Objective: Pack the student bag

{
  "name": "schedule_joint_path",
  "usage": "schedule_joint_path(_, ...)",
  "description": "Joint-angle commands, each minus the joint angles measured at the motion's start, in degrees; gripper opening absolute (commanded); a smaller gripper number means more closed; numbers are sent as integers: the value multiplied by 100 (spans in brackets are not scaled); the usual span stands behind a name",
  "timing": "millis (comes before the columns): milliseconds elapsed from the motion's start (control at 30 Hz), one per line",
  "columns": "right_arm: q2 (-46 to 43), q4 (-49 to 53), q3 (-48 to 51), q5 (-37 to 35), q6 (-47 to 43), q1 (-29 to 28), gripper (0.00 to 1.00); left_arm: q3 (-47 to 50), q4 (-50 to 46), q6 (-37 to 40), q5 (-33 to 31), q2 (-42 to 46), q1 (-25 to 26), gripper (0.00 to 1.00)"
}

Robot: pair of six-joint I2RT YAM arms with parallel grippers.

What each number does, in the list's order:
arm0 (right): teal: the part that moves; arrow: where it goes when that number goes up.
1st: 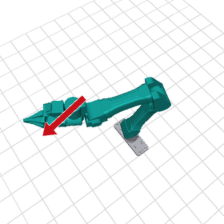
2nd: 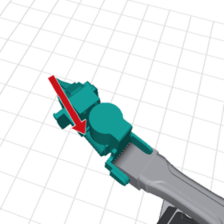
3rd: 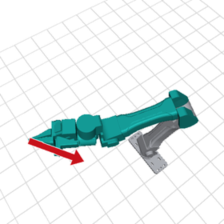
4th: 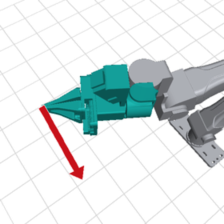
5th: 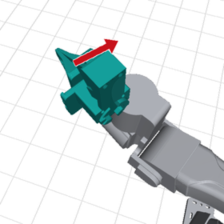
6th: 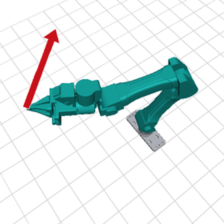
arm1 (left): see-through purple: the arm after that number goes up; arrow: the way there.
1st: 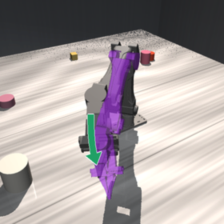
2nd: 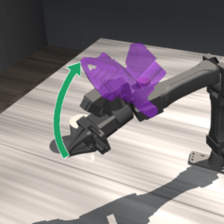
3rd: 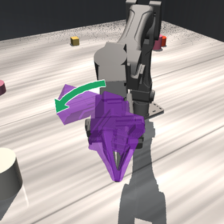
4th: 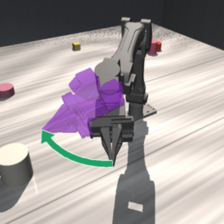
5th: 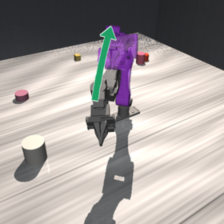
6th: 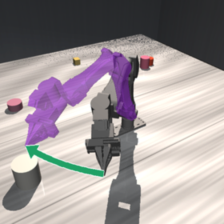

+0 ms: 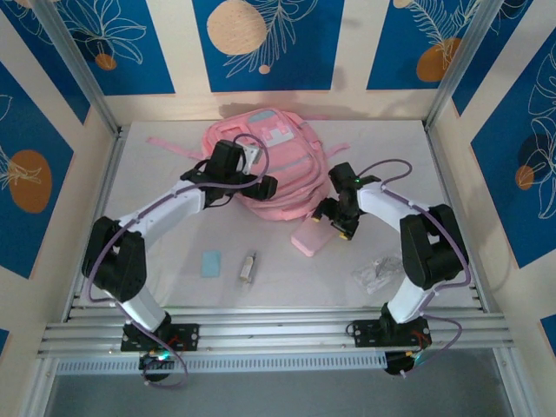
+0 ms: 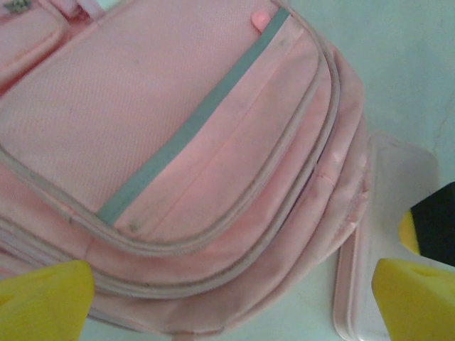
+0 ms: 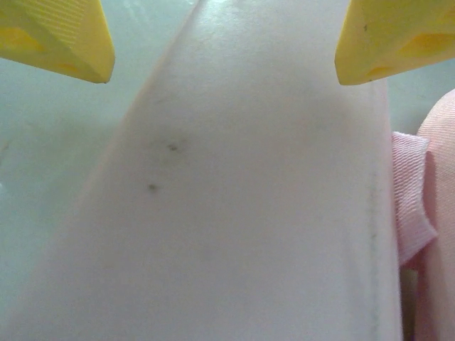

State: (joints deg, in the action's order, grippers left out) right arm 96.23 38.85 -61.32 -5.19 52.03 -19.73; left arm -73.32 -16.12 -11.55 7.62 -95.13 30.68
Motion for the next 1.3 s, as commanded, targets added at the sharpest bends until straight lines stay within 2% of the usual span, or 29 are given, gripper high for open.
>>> schedule_joint_path(0, -170, 253, 15, 116, -87, -2, 88, -236, -262, 323, -151, -112, 35, 100)
schedule_joint_path(133, -166, 741, -346, 26, 376, -153, 100, -235, -293, 230, -214, -76, 31, 100)
schedule_joint_path(300, 270, 1220, -859, -35, 1144, -524, 100, -249, -385, 12, -304, -30, 35, 100)
schedule_joint_path(467, 639, 1271, -1056, -82, 1720, -611, 100, -123, -365, -78, -236, 97, 35, 100)
schedule_joint_path(633, 872, 1362, -1207, -313, 1773, -688, 100, 124, -241, -135, -226, 288, 26, 100)
schedule_joint_path(867, 1053, 1073, -1138, -173, 1824, -820, 100, 274, -153, -216, -165, 353, 14, 100)
schedule_joint_path(1067, 850, 1133, -1207, -406, 1838, -953, 99, 274, -118, -269, -139, 363, 17, 100)
schedule_joint_path(1267, 1208, 1138, -1066, -331, 1893, -901, 100, 288, -92, -354, -34, 354, 17, 100)
